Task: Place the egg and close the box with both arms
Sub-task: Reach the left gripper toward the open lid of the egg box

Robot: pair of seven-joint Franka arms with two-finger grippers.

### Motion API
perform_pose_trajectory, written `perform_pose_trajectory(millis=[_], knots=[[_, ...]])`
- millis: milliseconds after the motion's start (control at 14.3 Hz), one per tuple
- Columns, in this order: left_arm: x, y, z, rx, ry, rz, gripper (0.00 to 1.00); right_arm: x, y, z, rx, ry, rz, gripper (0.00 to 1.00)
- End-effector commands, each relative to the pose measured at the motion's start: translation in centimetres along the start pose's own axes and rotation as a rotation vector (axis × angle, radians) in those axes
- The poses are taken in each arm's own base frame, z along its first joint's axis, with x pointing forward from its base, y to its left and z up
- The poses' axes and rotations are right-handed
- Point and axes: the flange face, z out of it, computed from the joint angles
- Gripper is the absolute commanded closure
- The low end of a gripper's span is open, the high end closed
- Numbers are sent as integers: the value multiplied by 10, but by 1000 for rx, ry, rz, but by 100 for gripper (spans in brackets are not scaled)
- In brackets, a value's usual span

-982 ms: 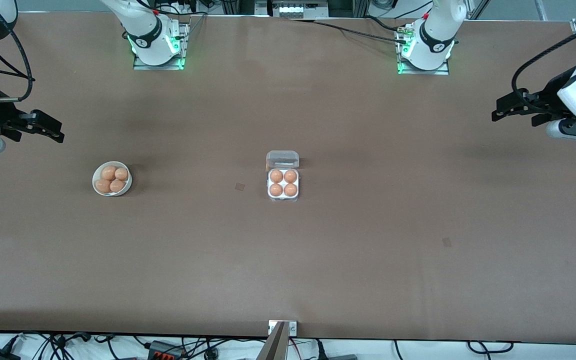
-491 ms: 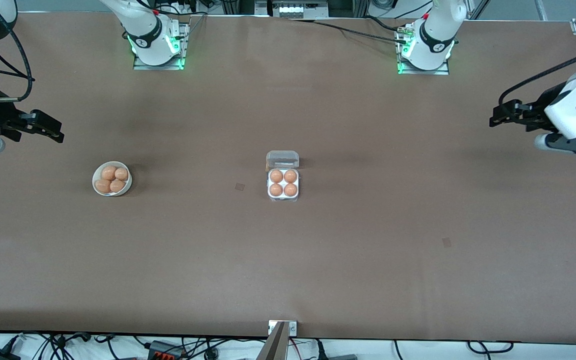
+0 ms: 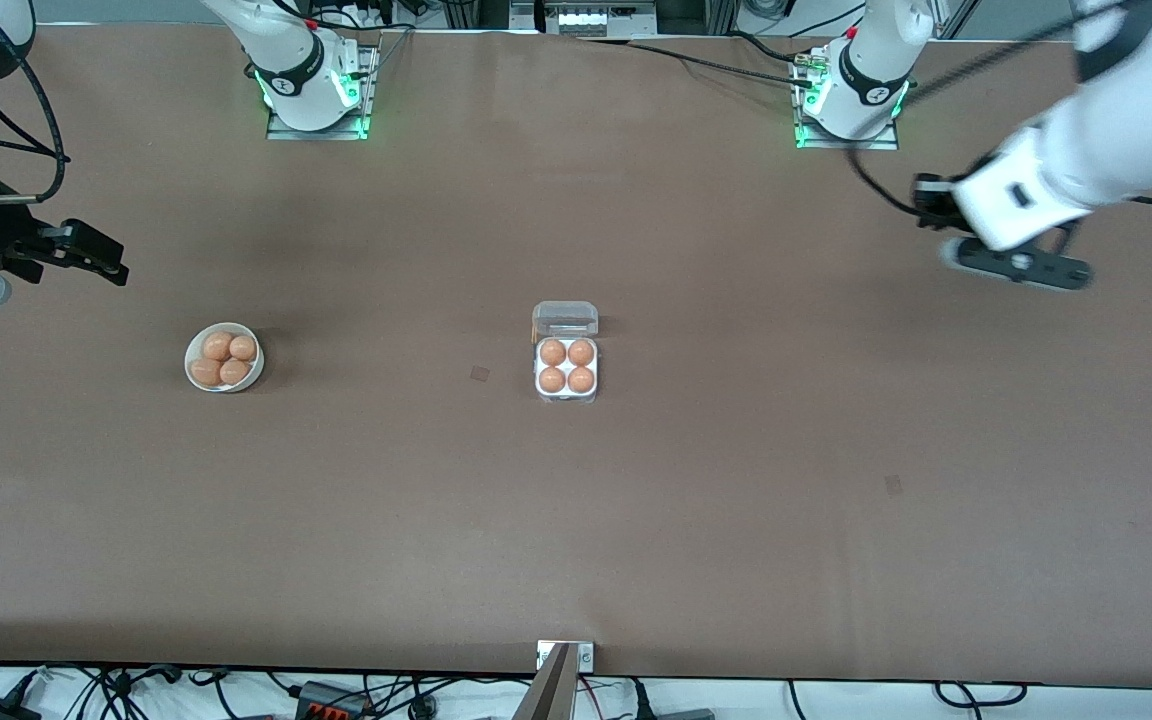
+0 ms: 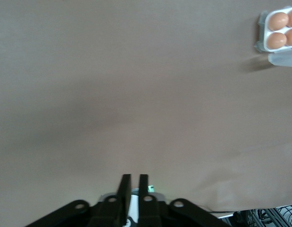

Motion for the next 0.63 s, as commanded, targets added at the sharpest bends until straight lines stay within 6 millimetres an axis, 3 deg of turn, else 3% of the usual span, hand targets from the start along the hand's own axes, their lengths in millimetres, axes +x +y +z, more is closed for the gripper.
perform_pose_trajectory(millis=[0,210,351,561], knots=[[9,48,7,13,4,-3,99,0,1,-4,5,2,-10,0],[31,109,36,-11,28,-68,99,0,1,-5,5,2,-10,0],[42,160,61,-46,47,-141,99,1,2,-9,3,10,-13,0],[48,226,103,-54,81,-147,99,1,2,-12,3,16,-7,0]])
